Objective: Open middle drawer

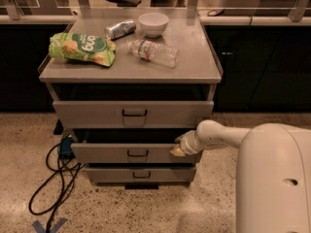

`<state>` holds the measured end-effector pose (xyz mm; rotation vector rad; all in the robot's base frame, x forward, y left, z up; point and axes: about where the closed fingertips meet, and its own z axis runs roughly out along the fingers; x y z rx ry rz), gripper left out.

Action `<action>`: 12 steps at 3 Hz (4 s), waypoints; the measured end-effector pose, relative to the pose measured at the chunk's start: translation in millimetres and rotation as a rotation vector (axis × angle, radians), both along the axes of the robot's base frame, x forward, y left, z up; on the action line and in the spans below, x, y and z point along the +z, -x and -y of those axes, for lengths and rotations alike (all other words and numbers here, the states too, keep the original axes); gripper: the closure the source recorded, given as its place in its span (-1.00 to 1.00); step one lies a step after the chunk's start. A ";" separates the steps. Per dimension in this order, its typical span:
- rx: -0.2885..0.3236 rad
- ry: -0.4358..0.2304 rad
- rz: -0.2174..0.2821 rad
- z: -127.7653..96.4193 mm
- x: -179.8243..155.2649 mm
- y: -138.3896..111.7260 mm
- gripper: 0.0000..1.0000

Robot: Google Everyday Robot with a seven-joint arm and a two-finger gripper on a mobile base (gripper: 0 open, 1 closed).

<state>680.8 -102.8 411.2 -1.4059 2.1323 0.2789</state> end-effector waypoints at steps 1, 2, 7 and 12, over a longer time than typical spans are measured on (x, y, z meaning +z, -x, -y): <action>0.000 0.000 0.000 0.4 5.5 0.2 1.00; 0.054 0.045 -0.041 -1.7 0.6 20.3 1.00; 0.051 0.033 -0.027 2.4 10.7 48.9 1.00; 0.044 0.021 -0.011 8.1 12.8 104.0 1.00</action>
Offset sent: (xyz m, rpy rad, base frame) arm -0.0812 0.0014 -0.0095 -0.1795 0.1585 0.2109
